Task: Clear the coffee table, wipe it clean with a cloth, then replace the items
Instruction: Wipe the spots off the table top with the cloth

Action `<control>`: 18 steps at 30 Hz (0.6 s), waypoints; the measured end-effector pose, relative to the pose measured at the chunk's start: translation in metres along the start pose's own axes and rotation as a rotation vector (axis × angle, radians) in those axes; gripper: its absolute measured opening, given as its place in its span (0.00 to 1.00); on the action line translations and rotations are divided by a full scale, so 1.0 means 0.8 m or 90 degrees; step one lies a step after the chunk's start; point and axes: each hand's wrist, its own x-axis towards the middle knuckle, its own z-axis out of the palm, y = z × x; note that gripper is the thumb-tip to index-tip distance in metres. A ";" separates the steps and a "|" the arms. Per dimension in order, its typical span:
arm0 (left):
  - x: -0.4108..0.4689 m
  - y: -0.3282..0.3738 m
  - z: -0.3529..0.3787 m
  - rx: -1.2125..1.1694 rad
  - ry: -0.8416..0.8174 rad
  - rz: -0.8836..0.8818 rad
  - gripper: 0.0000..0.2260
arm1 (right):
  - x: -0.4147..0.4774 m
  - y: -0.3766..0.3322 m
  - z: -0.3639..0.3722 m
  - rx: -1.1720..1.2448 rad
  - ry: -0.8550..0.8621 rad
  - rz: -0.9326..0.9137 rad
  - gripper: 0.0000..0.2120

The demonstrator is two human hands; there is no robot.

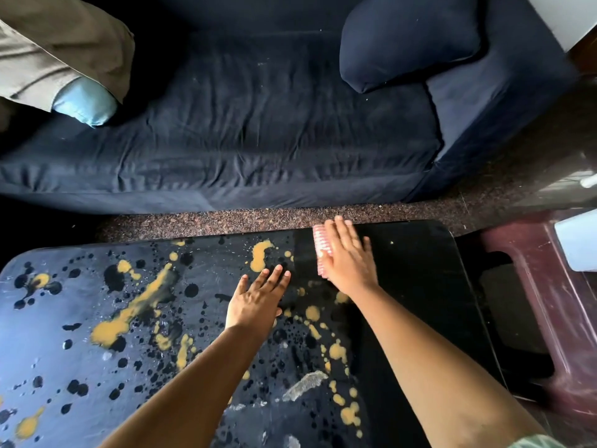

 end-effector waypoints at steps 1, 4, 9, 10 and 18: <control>-0.001 0.000 0.001 -0.004 0.002 -0.001 0.31 | -0.003 0.010 -0.002 0.009 0.011 0.054 0.32; -0.001 0.000 0.001 -0.010 0.000 -0.003 0.31 | -0.004 -0.003 0.000 0.028 0.030 0.153 0.32; 0.001 0.002 0.000 -0.003 -0.014 -0.005 0.31 | -0.006 -0.054 0.007 0.005 -0.009 -0.035 0.34; 0.001 0.002 -0.001 -0.001 -0.014 -0.004 0.31 | -0.004 -0.046 0.005 -0.006 -0.028 -0.100 0.34; -0.001 0.001 -0.002 -0.005 -0.012 -0.006 0.31 | -0.005 -0.022 0.003 0.035 0.009 0.140 0.34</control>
